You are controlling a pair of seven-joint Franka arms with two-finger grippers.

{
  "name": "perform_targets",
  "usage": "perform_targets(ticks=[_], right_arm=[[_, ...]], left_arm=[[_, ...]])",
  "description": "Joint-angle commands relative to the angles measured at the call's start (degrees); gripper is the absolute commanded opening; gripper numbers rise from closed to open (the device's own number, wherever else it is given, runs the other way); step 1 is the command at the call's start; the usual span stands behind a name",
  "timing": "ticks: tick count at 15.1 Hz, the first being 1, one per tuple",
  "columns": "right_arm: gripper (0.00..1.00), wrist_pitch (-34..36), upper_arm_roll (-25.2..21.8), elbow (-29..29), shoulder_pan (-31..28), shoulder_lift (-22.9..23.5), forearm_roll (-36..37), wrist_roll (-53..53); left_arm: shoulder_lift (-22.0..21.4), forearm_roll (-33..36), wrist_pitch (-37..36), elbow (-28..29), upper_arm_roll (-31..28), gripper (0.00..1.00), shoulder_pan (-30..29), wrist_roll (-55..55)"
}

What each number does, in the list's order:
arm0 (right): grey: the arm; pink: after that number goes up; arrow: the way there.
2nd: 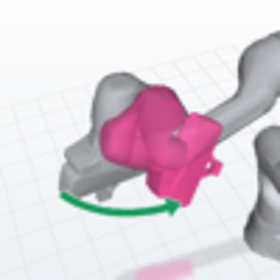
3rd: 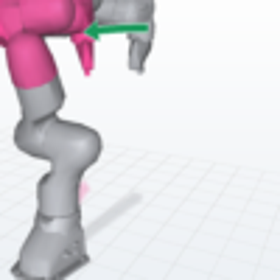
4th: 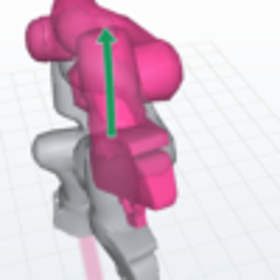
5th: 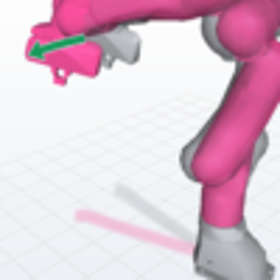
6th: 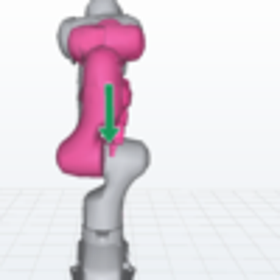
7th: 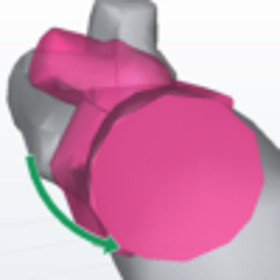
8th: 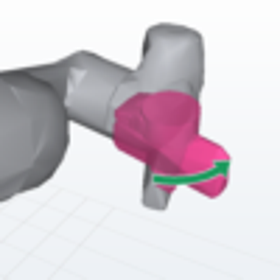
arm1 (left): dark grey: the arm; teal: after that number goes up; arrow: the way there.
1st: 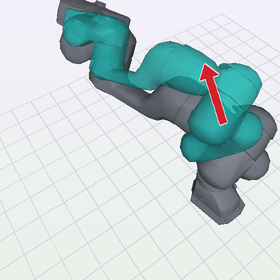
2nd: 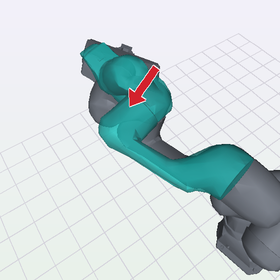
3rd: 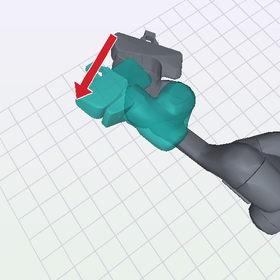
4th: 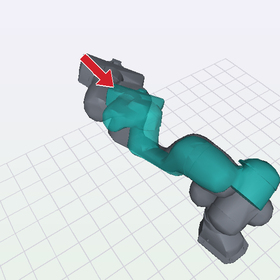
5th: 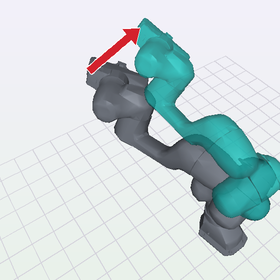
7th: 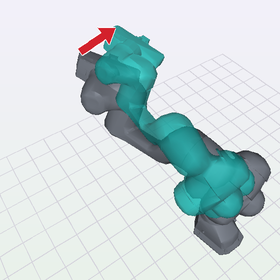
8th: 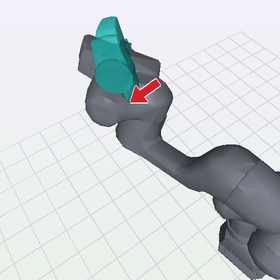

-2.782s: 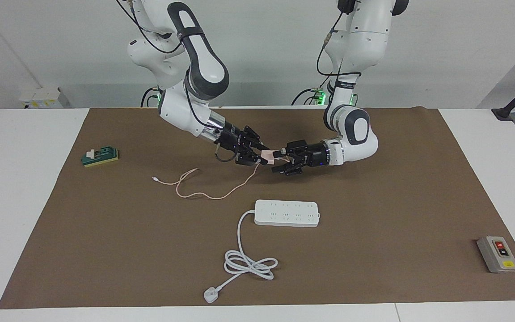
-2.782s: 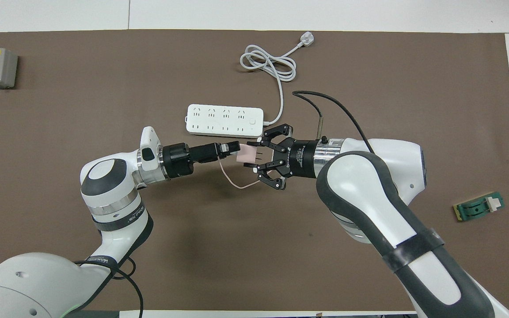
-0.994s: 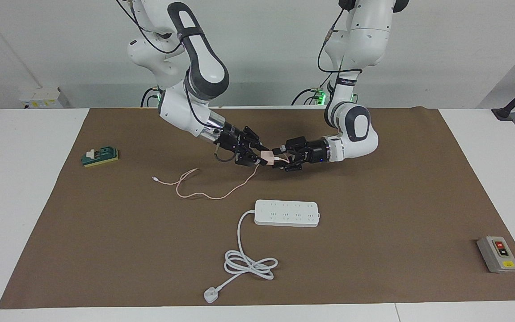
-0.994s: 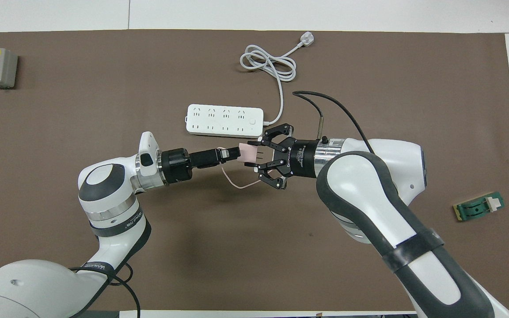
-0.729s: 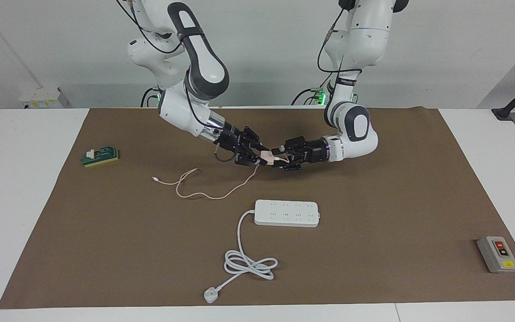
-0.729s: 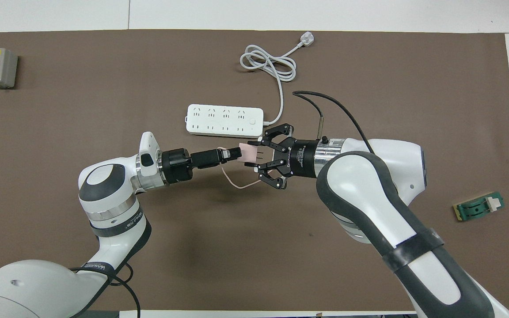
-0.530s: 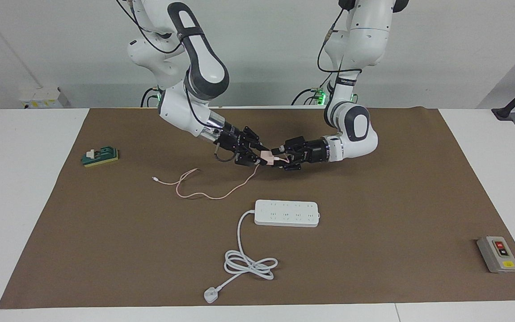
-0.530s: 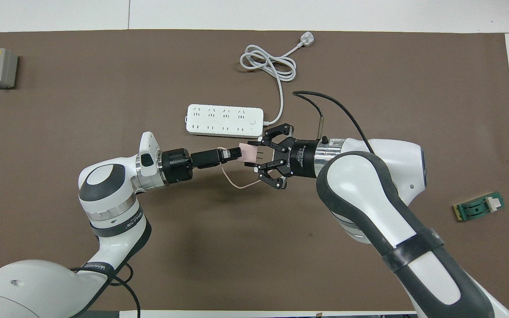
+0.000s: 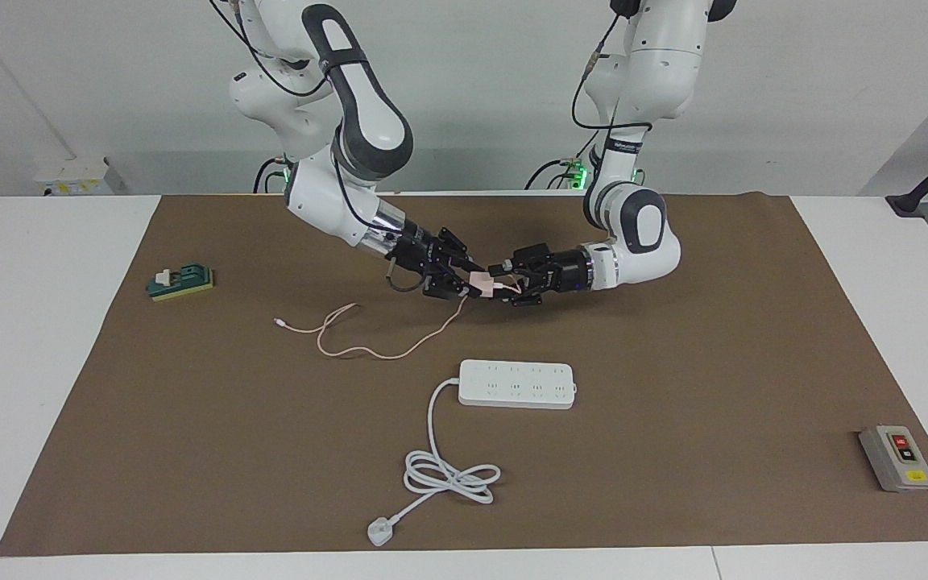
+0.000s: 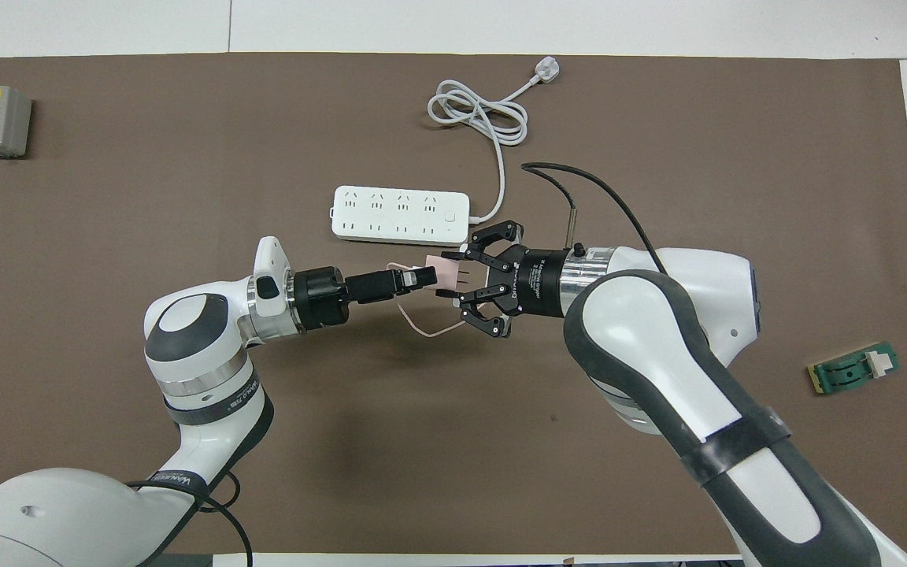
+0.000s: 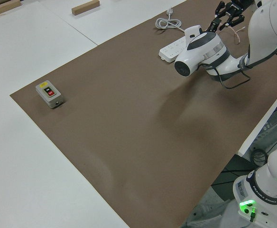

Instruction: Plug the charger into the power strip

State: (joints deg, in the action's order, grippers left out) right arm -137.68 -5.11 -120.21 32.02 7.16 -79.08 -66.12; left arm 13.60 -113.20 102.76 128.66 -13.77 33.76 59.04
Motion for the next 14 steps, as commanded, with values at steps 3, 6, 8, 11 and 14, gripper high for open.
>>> perform_targets(ticks=[3, 6, 8, 11, 14], right_arm=[[0.0, -1.71, -0.07, -1.61, 0.5, -1.44, -1.52, 2.31], [0.0, -1.71, -0.07, -1.61, 0.5, -1.62, -1.52, 2.31], [0.0, -1.71, -0.07, -1.61, 0.5, -1.44, -1.52, 2.31], [0.0, -1.71, -0.07, -1.61, 0.5, -1.44, -1.52, 2.66], [0.0, -1.71, -0.07, -1.61, 0.5, -1.62, -1.52, 2.66]], left_arm=[[-1.39, 0.44, 1.91, 1.15, -0.65, 0.67, 1.66, 0.73], [-1.3, 0.44, 2.0, 1.15, -0.65, 0.65, 1.75, 0.64], [-1.3, 0.35, 2.0, 1.15, -0.65, 0.62, 1.75, 0.73], [-1.3, 0.35, 2.0, 1.15, -0.65, 0.56, 1.75, 0.73], [-1.3, 0.35, 2.0, 1.06, -0.65, 0.45, 1.75, 0.73]])
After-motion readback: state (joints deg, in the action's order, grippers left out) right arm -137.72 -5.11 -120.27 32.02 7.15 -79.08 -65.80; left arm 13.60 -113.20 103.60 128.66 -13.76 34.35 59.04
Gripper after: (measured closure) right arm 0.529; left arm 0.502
